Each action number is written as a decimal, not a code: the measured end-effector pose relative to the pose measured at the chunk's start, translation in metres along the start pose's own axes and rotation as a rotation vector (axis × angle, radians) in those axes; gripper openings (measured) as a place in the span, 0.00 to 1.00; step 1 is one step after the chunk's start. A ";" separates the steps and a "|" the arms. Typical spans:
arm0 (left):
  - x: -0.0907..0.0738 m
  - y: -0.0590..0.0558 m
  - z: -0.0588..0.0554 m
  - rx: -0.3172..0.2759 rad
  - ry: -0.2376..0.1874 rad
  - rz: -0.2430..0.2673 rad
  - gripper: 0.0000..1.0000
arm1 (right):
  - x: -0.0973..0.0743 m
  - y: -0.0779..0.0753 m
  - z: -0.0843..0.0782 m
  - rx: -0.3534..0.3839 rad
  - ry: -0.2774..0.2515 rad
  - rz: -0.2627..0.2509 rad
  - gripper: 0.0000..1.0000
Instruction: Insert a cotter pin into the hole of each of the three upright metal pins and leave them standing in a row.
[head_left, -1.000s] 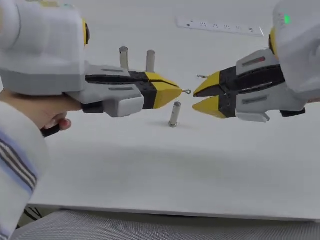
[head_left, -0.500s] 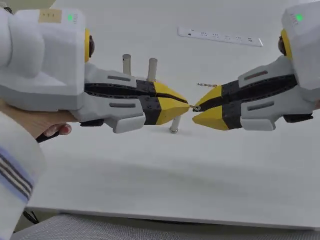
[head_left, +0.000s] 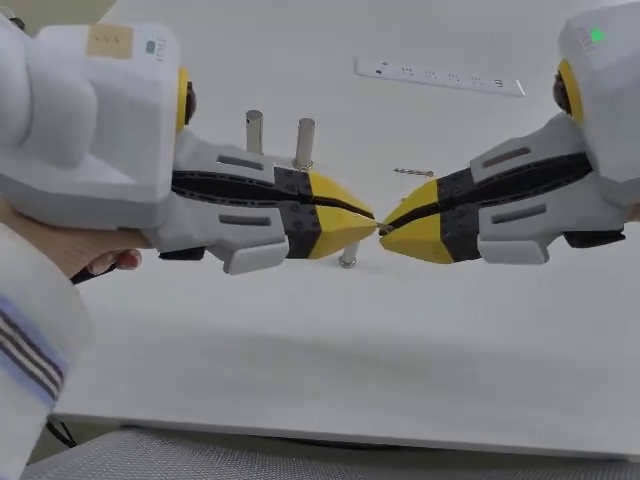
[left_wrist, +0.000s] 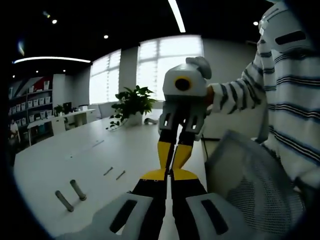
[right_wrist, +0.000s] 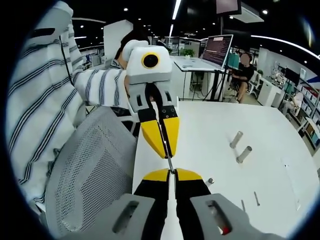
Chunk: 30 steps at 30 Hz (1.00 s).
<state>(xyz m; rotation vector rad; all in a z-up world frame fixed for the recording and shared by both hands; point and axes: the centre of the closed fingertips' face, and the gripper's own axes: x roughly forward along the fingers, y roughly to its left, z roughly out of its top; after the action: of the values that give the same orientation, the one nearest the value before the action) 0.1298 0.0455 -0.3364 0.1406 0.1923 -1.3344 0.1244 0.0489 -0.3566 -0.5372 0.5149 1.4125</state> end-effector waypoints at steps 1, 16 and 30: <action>0.000 0.000 0.000 0.006 0.002 -0.003 0.00 | 0.000 0.001 0.000 0.001 0.000 0.004 0.00; -0.003 0.000 0.000 0.036 0.002 0.018 0.00 | -0.004 0.000 0.006 -0.032 -0.021 -0.021 0.00; 0.003 0.004 -0.002 0.004 0.014 0.029 0.00 | -0.008 -0.006 0.003 -0.092 0.030 -0.036 0.00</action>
<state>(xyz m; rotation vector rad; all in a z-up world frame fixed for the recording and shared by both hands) 0.1346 0.0444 -0.3387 0.1557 0.1983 -1.3056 0.1296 0.0437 -0.3491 -0.6390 0.4637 1.4003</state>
